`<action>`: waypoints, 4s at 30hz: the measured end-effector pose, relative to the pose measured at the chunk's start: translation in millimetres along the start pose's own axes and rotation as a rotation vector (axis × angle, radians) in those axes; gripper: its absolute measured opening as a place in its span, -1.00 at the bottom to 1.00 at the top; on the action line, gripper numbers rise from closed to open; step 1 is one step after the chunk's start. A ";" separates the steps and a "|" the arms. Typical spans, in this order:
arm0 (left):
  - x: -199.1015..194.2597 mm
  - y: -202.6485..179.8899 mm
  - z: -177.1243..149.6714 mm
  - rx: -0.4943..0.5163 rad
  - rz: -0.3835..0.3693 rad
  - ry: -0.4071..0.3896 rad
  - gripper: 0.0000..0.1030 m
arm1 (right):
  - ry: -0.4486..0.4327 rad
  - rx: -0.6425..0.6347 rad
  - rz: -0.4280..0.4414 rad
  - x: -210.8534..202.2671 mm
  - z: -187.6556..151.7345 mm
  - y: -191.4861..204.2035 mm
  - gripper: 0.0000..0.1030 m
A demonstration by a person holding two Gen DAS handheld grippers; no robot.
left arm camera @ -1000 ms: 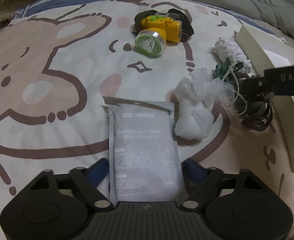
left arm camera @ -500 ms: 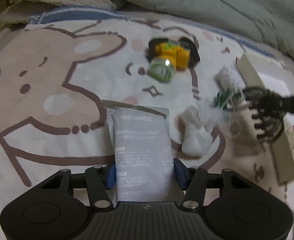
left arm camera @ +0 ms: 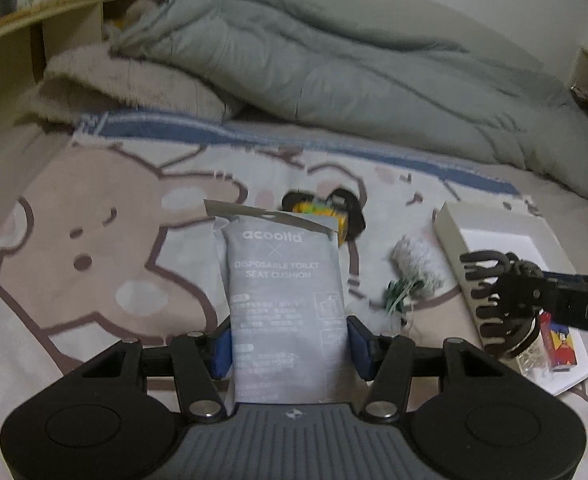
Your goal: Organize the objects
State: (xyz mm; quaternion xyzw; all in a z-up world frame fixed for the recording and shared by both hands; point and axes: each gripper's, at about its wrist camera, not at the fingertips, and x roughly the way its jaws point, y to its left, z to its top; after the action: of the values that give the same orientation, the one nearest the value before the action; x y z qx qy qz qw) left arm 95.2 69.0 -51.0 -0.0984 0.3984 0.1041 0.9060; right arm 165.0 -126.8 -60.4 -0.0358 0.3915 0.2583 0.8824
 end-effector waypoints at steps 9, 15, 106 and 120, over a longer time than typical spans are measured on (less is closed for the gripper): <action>-28.6 -6.6 8.8 0.017 0.003 -0.103 0.10 | -0.068 -0.017 0.004 -29.6 -3.8 4.0 -0.11; -39.4 -12.1 12.1 0.027 0.010 -0.142 0.10 | -0.104 -0.012 -0.001 -41.5 -3.7 -0.5 -0.11; 102.5 -282.8 -26.1 0.077 -0.330 0.127 0.10 | 0.063 0.054 -0.362 -23.4 -55.5 -242.8 -0.11; 130.2 -304.1 -36.0 0.176 -0.183 0.120 0.10 | 0.096 0.038 -0.338 -13.5 -61.3 -247.3 -0.11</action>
State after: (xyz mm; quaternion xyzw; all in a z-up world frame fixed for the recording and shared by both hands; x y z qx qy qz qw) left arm 237.2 -217.6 -142.5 -0.0606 0.4490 -0.0204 0.8913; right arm 235.9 -362.6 -127.6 -0.0969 0.4266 0.0971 0.8940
